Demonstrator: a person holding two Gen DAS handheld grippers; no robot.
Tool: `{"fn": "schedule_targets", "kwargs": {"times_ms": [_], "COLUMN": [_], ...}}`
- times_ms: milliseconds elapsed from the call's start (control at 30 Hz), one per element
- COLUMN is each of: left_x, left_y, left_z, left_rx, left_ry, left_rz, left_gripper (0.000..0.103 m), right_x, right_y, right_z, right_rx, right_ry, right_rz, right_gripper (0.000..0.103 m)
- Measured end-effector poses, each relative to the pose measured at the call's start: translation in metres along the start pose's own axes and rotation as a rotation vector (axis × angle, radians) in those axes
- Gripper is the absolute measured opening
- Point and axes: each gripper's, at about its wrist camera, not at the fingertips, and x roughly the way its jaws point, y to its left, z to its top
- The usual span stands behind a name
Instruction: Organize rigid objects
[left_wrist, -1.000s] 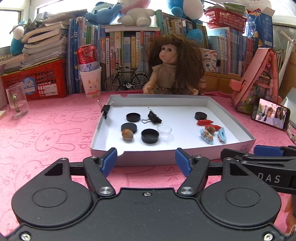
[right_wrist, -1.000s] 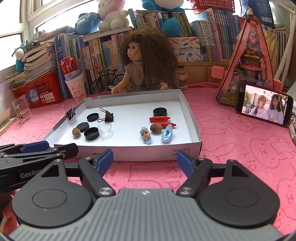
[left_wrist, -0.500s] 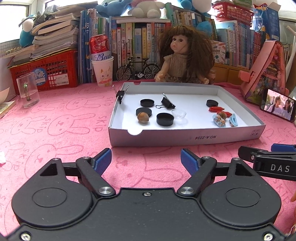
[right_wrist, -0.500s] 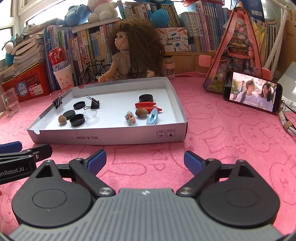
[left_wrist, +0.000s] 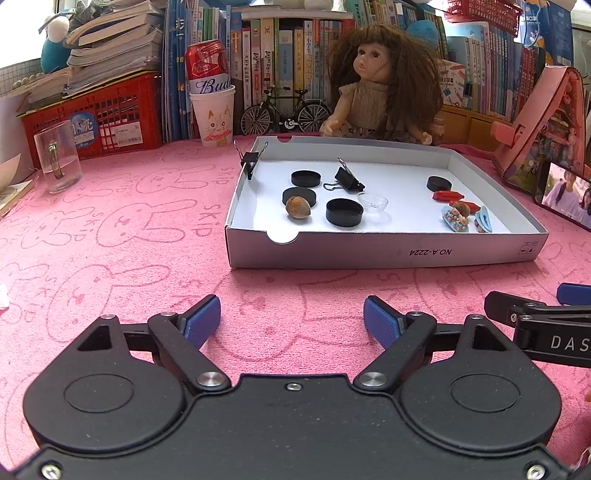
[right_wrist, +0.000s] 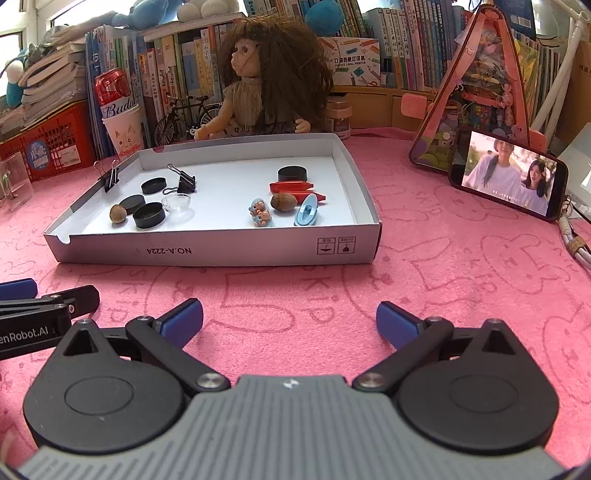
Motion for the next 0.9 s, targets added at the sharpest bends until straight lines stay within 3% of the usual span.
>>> {"fn": "schedule_targets", "kwargs": {"times_ms": [267,633,900], "left_x": [0.007,0.011,0.011], "left_y": [-0.001,0.003,0.003], "left_z": [0.005,0.005,0.005], "left_rx": [0.004,-0.016,-0.017], "left_ry": [0.009,0.029,0.031], "left_rz": [0.035,0.023,0.022], "left_gripper": [0.092,0.102,0.103], "right_x": [0.004,0.005,0.004], "right_y": [0.005,0.006,0.007], "right_z": [0.001,0.000,0.000], "right_rx": [-0.028,-0.036,-0.037], "right_ry": [0.018,0.023,0.023], "right_rz": [-0.023,-0.031,-0.032], "right_gripper": [0.103,0.103,0.103]}}
